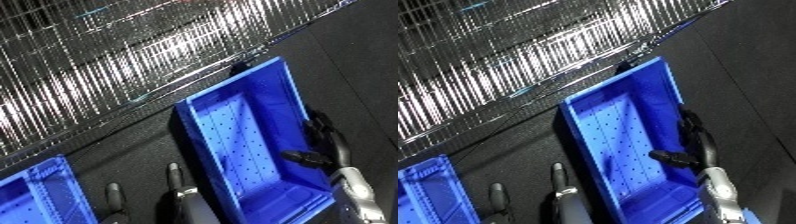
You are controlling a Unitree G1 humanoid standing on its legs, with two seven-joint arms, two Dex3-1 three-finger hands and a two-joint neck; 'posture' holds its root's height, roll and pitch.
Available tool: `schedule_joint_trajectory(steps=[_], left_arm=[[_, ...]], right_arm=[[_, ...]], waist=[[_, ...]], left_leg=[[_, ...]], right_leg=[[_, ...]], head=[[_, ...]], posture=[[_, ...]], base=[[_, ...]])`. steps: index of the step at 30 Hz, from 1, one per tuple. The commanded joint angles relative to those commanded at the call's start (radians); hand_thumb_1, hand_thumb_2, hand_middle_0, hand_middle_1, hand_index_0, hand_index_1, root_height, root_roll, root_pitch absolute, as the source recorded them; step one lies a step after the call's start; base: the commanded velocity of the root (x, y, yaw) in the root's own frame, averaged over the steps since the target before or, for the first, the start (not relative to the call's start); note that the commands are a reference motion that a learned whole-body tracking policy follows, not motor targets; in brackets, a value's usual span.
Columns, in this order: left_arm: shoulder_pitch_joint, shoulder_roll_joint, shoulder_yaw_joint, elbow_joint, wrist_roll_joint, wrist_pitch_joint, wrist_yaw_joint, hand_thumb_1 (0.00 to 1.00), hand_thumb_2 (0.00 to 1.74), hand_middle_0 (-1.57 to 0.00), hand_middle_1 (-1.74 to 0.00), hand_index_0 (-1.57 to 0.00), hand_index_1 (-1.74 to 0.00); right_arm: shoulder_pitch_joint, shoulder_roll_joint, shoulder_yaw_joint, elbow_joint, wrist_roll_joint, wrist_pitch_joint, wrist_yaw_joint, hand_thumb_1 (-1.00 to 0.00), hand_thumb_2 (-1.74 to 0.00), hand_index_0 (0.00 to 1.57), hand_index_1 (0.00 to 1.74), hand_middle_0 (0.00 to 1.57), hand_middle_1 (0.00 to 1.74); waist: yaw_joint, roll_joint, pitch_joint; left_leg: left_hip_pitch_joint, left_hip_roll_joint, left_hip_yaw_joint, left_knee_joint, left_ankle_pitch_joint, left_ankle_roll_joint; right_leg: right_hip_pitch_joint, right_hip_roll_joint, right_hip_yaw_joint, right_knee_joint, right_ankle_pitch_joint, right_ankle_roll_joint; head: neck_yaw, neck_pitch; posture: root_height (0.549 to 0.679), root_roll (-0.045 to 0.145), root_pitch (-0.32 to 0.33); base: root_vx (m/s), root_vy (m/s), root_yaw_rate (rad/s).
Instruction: Pick up the object and place it into the box
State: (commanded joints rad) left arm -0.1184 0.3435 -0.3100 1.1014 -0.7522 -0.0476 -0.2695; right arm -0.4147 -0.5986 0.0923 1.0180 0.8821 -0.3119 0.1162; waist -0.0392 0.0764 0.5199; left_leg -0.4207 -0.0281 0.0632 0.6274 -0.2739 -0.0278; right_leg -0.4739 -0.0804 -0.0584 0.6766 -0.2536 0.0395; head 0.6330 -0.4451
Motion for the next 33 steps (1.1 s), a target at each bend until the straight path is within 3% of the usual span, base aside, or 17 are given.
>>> schedule_joint_trajectory(steps=[7, 14, 22, 27, 33], left_arm=[[0.006, 0.004, 0.011, 0.006, 0.011, -0.003, -0.007, 0.0, 0.0, 0.0, 0.0, 0.0, 0.0], [-0.001, 0.015, 0.026, 0.006, 0.046, 0.005, -0.013, 0.0, 0.0, 0.0, 0.0, 0.0, 0.0], [-0.044, 0.03, 0.031, 0.014, 0.068, 0.036, -0.009, 0.0, 0.0, 0.0, 0.0, 0.0, 0.0], [-0.059, 0.035, 0.024, 0.034, 0.078, 0.032, -0.012, 0.0, 0.0, 0.0, 0.0, 0.0, 0.0], [-0.06, 0.04, 0.012, 0.044, 0.105, 0.019, -0.018, 0.0, 0.0, 0.0, 0.0, 0.0, 0.0]], right_arm=[[0.007, 0.015, 0.019, -0.002, -0.008, 0.038, 0.058, 0.0, 0.0, 0.0, 0.0, 0.0, 0.0], [0.02, 0.047, 0.057, -0.006, -0.074, 0.09, 0.119, 0.0, 0.0, 0.0, 0.0, 0.0, 0.0], [-0.001, 0.08, 0.117, -0.026, -0.129, 0.155, 0.121, 0.0, 0.0, 0.0, 0.0, 0.0, 0.0], [-0.008, 0.102, 0.136, -0.024, -0.148, 0.192, 0.112, 0.0, 0.0, 0.0, 0.0, 0.0, 0.0], [-0.001, 0.121, 0.165, -0.025, -0.157, 0.219, 0.092, 0.0, 0.0, 0.0, 0.0, 0.0, 0.0]], waist=[[0.01, -0.007, -0.009], [0.03, -0.026, -0.026], [0.056, -0.04, -0.044], [0.074, -0.044, -0.049], [0.097, -0.047, -0.051]], left_leg=[[0.011, -0.002, -0.007, -0.016, 0.009, -0.0039], [0.014, -0.001, -0.016, -0.009, 0.009, -0.0053], [0.003, 0.011, -0.031, -0.022, 0.035, -0.0101], [-0.001, 0.015, -0.045, -0.035, 0.054, -0.0115], [-0.011, 0.012, -0.056, -0.027, 0.056, -0.0124]], right_leg=[[0.015, 0.0013, -0.004, -0.012, -0.002, -0.0004], [0.033, -0.001, -0.015, -0.012, -0.01, -0.0008], [0.035, -0.0041, -0.032, -0.009, -0.016, 0.0065], [0.034, -0.0125, -0.047, 0.005, -0.023, 0.0124], [0.036, -0.0258, -0.062, 0.005, -0.019, 0.0204]], head=[[-0.072, 0.004], [-0.279, 0.036], [-0.509, 0.1], [-0.611, 0.139], [-0.728, 0.178]], posture=[[0.647, 0.078, 0.045], [0.648, 0.078, 0.037], [0.648, 0.069, 0.041], [0.646, 0.062, 0.042], [0.647, 0.061, 0.041]], base=[[0.008, -0.006, 0.038], [0.001, -0.038, 0.099], [-0.006, -0.032, 0.115], [0.001, -0.019, 0.185], [0.012, -0.025, 0.295]])
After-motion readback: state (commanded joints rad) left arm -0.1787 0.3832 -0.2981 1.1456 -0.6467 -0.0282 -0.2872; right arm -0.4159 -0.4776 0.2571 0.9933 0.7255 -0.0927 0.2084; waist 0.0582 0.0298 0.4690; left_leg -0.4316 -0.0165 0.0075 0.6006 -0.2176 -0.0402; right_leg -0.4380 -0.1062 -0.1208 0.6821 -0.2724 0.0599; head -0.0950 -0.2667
